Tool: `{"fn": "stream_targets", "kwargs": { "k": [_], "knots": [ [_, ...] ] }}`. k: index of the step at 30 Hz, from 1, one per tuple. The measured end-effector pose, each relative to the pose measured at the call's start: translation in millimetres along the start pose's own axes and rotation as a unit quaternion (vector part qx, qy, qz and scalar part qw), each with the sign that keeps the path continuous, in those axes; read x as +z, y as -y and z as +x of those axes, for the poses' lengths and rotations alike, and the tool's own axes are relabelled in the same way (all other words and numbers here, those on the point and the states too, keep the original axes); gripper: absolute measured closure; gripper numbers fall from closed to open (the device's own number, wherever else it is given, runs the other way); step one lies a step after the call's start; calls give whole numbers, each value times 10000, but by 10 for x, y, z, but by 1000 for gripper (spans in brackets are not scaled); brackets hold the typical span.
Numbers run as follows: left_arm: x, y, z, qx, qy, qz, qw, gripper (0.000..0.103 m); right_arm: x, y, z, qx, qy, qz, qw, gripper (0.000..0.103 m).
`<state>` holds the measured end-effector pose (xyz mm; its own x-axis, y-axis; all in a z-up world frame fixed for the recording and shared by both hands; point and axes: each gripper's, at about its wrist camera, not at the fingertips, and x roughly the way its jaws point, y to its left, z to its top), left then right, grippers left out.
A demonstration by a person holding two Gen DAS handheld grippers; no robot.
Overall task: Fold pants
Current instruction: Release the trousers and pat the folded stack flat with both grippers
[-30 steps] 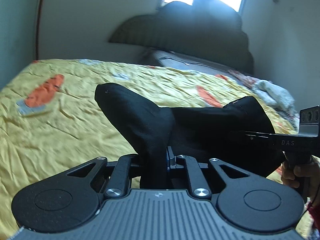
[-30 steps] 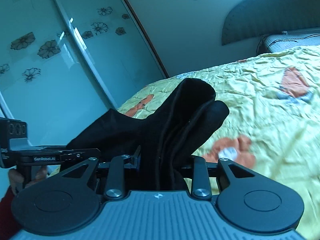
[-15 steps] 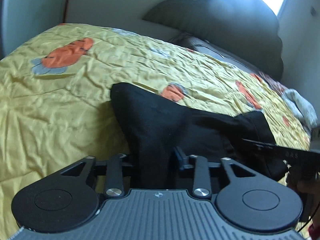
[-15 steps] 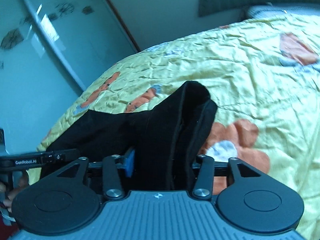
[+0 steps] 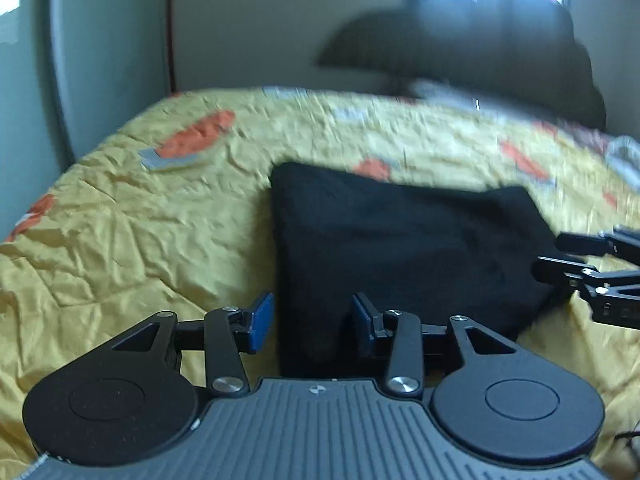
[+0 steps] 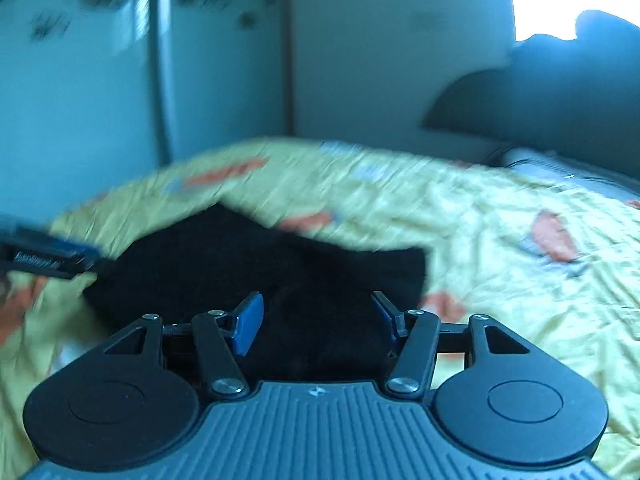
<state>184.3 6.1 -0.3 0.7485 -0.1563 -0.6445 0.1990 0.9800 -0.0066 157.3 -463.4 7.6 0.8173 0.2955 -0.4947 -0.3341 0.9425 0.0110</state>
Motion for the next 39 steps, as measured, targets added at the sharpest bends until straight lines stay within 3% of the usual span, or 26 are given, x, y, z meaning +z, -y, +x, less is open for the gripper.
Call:
{"fn": "stream_targets", "kwargs": {
  "k": [3,5,8,14,20,24,28,33,36,39],
  "knots": [
    [-17,-57,75,-37,-153,-285,9995,50,-88,31,199,-332,-332,94,9989,46],
    [-11,-87,11,-79,-119,-386,9992,52,-89,94,117,-339,-220,485,9980,45],
    [-28,-29,-32,66,-60,-249,9996,50,-84,21,-22,-171,53,471,9987,45],
    [-62,25,61,182,-168,-272,9993,43,-147,-71,218,-281,-179,261,9991,44],
    [-61,40,12,225,-199,-278,9992,42,-100,-135,29,-256,-91,450,9986,44],
    [-83,90,3,302,-178,-223,9991,39,-150,-202,5,-258,-76,343,9991,33],
    [-80,117,-27,390,-163,-191,9989,38,-176,-196,85,-347,-182,345,9986,33],
    [-107,120,-124,353,-162,-218,9990,37,-129,-255,-117,-282,-35,464,9985,32],
    [-147,128,-175,323,-199,-281,9989,36,-157,-309,-223,-303,-83,553,9980,21],
    [-193,150,-217,296,-245,-311,9988,32,-209,-344,-314,-268,-144,741,9968,19]
  ]
}}
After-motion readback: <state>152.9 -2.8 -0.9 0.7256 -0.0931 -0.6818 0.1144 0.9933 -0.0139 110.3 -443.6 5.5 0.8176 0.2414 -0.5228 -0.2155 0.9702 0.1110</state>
